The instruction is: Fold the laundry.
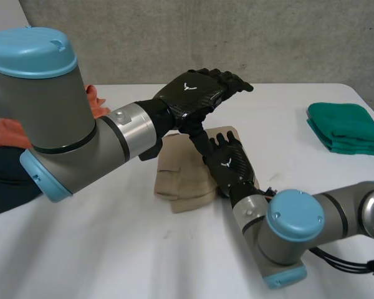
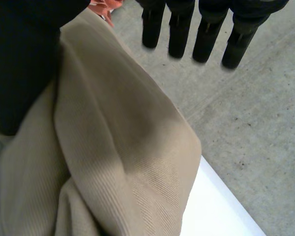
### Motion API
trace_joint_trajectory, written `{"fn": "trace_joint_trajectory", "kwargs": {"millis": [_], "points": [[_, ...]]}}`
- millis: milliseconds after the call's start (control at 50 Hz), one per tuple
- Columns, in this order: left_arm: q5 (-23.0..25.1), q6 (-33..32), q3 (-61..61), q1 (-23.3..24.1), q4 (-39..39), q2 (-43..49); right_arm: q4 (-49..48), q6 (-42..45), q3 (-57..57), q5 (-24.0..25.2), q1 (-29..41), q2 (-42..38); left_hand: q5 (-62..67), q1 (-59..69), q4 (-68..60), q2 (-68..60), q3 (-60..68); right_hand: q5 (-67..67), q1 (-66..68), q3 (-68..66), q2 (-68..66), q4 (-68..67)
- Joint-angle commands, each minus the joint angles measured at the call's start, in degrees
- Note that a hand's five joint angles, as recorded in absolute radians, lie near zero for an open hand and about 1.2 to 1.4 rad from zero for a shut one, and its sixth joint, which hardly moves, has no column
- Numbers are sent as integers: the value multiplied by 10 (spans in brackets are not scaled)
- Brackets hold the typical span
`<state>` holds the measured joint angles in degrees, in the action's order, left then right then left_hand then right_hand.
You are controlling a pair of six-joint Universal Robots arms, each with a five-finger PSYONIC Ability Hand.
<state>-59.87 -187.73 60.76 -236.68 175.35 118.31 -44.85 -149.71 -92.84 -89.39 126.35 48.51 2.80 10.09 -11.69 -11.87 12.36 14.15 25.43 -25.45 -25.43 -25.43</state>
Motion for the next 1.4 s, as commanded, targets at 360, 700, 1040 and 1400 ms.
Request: {"fn": "trace_joint_trajectory", "kwargs": {"millis": [360, 700, 1040, 1400], "points": [[-1, 1, -10, -9, 32, -34, 65, -52, 202, 36, -108, 31, -14, 13, 3, 5, -10, 558, 546, -546, -546, -546], [-3, 40, -11, -7, 58, -59, -42, -182, 379, 119, -364, -48, -14, 13, 3, 5, -10, 558, 546, -546, -546, -546], [-19, 39, 4, -4, 58, -48, 16, -219, 490, 350, -537, -284, -12, 15, 1, 3, -8, 558, 546, -546, -546, -546], [-19, 40, 12, 1, 56, -48, -16, -374, 403, 433, -581, -223, -11, 16, 0, 1, -6, -142, -154, 154, 154, 154]]}}
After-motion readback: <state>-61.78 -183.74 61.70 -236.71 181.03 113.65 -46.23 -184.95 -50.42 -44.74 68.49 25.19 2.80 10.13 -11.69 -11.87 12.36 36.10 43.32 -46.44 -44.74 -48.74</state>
